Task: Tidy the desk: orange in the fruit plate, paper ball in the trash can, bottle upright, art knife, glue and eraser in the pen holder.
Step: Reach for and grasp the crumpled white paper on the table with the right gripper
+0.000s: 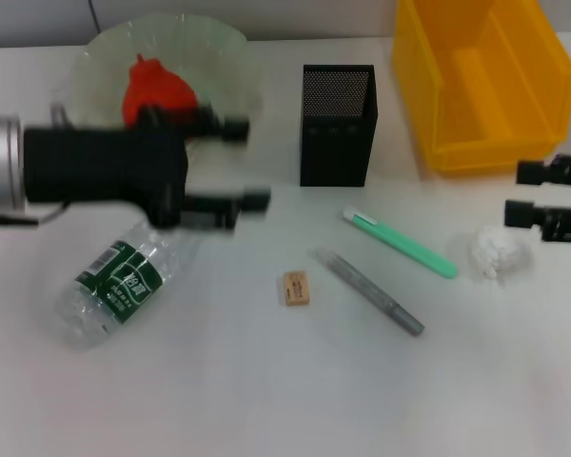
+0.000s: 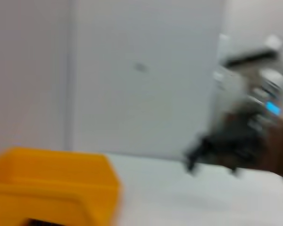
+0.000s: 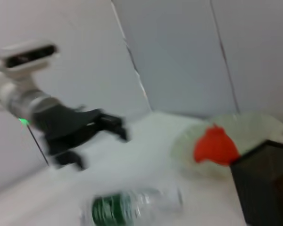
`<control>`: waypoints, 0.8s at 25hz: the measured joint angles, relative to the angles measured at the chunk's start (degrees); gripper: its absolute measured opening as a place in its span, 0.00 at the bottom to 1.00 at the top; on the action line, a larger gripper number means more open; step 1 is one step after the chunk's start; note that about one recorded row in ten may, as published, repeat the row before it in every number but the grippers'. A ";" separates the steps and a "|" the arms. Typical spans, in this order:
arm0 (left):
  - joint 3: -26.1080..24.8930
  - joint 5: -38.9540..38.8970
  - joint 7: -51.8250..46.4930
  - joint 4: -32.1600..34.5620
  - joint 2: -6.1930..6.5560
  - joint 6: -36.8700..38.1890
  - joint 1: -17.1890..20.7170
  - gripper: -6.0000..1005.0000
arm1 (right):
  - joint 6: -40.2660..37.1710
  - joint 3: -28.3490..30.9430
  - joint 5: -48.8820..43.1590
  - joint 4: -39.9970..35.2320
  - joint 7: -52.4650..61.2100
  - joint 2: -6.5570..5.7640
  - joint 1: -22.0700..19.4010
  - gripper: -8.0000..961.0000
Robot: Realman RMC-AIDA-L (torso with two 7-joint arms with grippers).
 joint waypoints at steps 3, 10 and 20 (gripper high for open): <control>-0.60 3.46 -0.22 0.23 -0.36 2.71 0.49 0.81 | -0.63 -5.40 -4.29 -12.49 13.00 -0.10 1.61 0.78; -3.01 6.04 0.35 -2.71 -1.22 2.47 1.17 0.81 | 2.31 -24.53 -34.71 -23.14 30.34 -0.11 11.65 0.78; -3.52 6.58 0.47 -3.87 -1.40 2.41 1.75 0.81 | 16.36 -33.48 -37.65 -7.34 33.99 -0.09 15.63 0.78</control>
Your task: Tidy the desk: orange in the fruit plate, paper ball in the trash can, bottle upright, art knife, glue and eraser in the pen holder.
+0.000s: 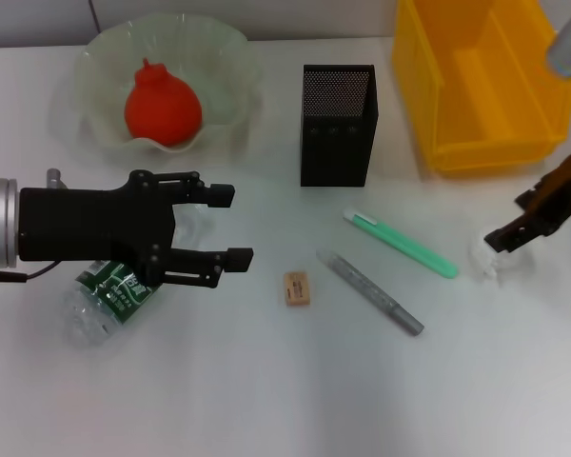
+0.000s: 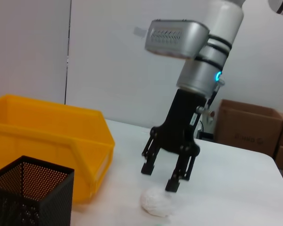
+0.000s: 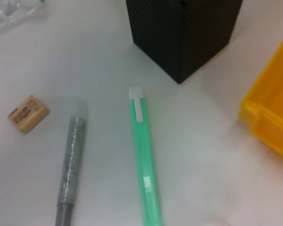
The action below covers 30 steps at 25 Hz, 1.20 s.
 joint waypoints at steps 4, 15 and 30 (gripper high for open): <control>-0.21 0.03 -0.01 -0.01 0.00 -0.02 0.35 0.81 | 2.39 -1.60 -0.21 4.24 -0.11 -0.07 1.20 0.78; -0.30 0.03 -0.02 -0.01 -0.32 -0.06 0.92 0.81 | 5.80 -3.96 -0.46 7.73 -0.47 -0.14 1.64 0.63; -1.62 -0.39 -0.28 -0.04 -0.49 0.46 0.46 0.81 | -1.43 2.90 0.13 -11.98 1.21 0.14 -0.67 0.40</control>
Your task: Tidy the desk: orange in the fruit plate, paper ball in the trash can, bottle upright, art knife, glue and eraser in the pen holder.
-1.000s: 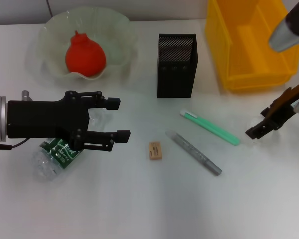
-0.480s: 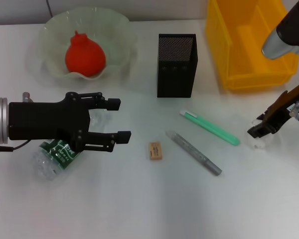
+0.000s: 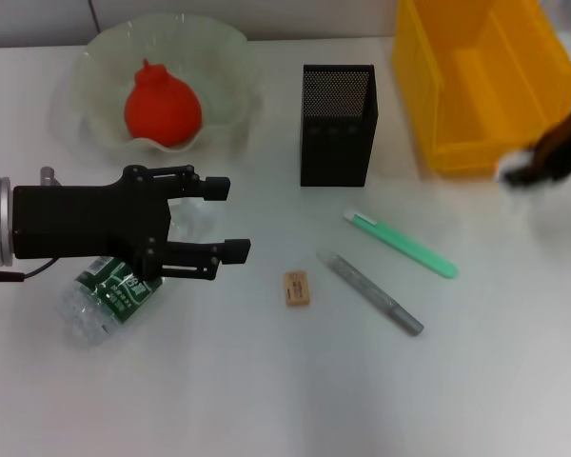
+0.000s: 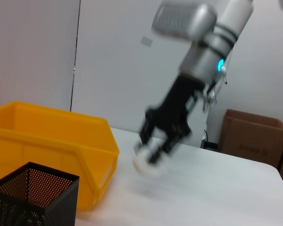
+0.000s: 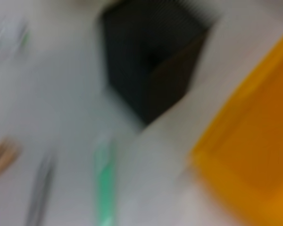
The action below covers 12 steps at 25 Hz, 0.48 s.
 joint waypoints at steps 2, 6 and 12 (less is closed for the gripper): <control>-0.29 -0.02 -0.27 0.28 0.04 0.05 -0.17 0.81 | 5.91 3.89 3.92 -7.31 2.02 0.00 -2.82 0.40; -1.28 0.08 -0.52 0.11 0.04 -0.05 -0.31 0.81 | 15.75 4.41 9.43 -7.38 1.60 -0.09 -6.15 0.40; -1.39 0.31 -2.47 1.26 -0.08 0.19 -0.48 0.81 | 23.70 4.86 21.22 -0.38 -6.54 -0.20 -8.24 0.40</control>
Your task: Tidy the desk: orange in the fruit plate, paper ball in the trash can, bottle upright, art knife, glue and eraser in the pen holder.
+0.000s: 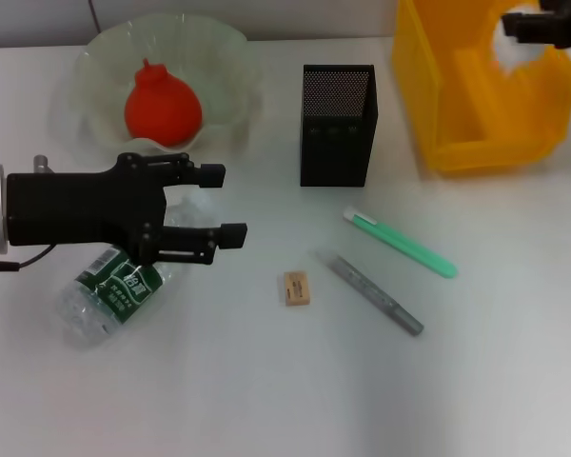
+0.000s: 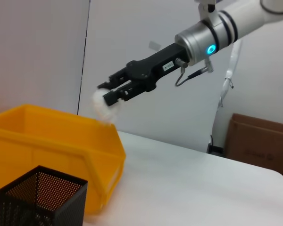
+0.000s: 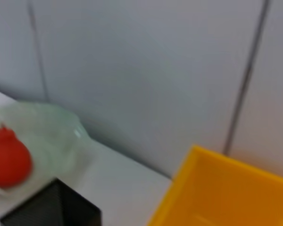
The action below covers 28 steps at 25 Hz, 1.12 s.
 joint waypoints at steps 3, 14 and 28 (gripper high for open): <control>0.06 0.29 -2.64 2.23 -0.11 -0.05 -0.07 0.81 | 1.89 0.97 3.95 2.85 -3.69 -0.06 -0.46 0.40; 7.45 19.36 -34.08 19.33 -1.10 -7.00 -3.52 0.81 | -16.43 11.76 29.98 16.62 -29.48 -2.40 -6.69 0.85; 26.44 47.21 -65.86 18.96 -1.51 -20.87 -11.79 0.81 | -31.85 12.04 24.61 40.95 -58.49 -4.65 -8.12 0.88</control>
